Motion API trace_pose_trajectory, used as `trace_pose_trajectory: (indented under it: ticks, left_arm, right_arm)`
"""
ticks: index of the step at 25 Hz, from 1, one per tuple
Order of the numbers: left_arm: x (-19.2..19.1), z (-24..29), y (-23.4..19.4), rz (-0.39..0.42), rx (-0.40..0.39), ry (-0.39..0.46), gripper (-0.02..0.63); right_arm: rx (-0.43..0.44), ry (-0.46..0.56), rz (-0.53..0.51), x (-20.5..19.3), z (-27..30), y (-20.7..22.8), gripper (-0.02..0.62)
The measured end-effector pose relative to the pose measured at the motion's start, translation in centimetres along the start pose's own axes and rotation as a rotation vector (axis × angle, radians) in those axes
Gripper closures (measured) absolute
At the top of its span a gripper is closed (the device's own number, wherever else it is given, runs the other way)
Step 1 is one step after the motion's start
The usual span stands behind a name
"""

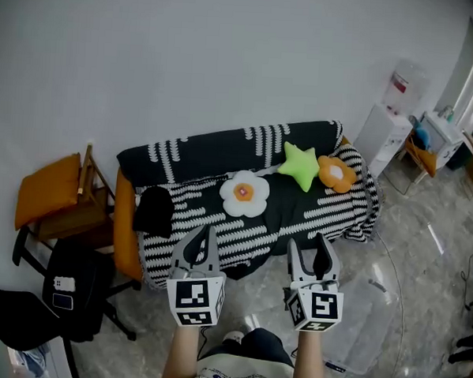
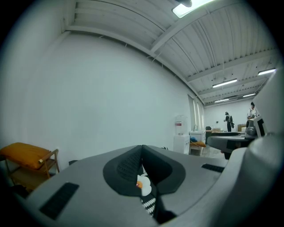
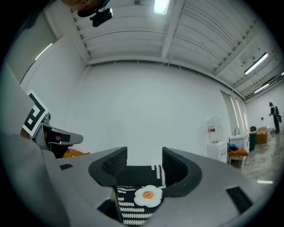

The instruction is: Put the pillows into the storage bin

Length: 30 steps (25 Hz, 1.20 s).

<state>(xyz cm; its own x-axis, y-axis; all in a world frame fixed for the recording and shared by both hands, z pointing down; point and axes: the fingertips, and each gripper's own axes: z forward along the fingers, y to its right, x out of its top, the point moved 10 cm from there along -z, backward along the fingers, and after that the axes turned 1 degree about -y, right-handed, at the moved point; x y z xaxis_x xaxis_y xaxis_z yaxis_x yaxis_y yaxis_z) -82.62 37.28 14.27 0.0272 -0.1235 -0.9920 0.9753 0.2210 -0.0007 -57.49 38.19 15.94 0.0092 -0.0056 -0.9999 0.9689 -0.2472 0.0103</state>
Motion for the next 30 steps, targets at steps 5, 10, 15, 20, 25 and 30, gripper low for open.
trace_pose_trajectory:
  ticks: [5, 10, 15, 20, 25, 30]
  left_arm:
    - [-0.7, 1.4, -1.8, -0.006, 0.028, -0.025, 0.592]
    - [-1.5, 4.2, -2.9, -0.017, 0.064, -0.047, 0.592]
    - [-1.6, 9.1, -3.4, -0.025, 0.113, -0.057, 0.592]
    - [-0.8, 16.0, -3.7, -0.032, 0.170, -0.058, 0.592]
    - [0.6, 23.6, -3.6, -0.047, 0.227, -0.060, 0.592]
    - [1.2, 30.2, -3.9, -0.060, 0.274, -0.065, 0.592]
  right_arm:
    - [0.050, -0.039, -0.001, -1.0, 2.7, -0.8, 0.270]
    - [0.083, -0.058, 0.003, -1.9, 6.3, -0.1, 0.244]
    - [0.113, -0.069, 0.009, -2.8, 11.9, 2.5, 0.241]
    - [0.168, -0.075, 0.010, -2.8, 19.6, 5.8, 0.241]
    - [0.243, -0.081, -0.033, -2.0, 27.8, 9.2, 0.241]
    - [0.302, -0.096, -0.056, -2.1, 35.2, 11.8, 0.241]
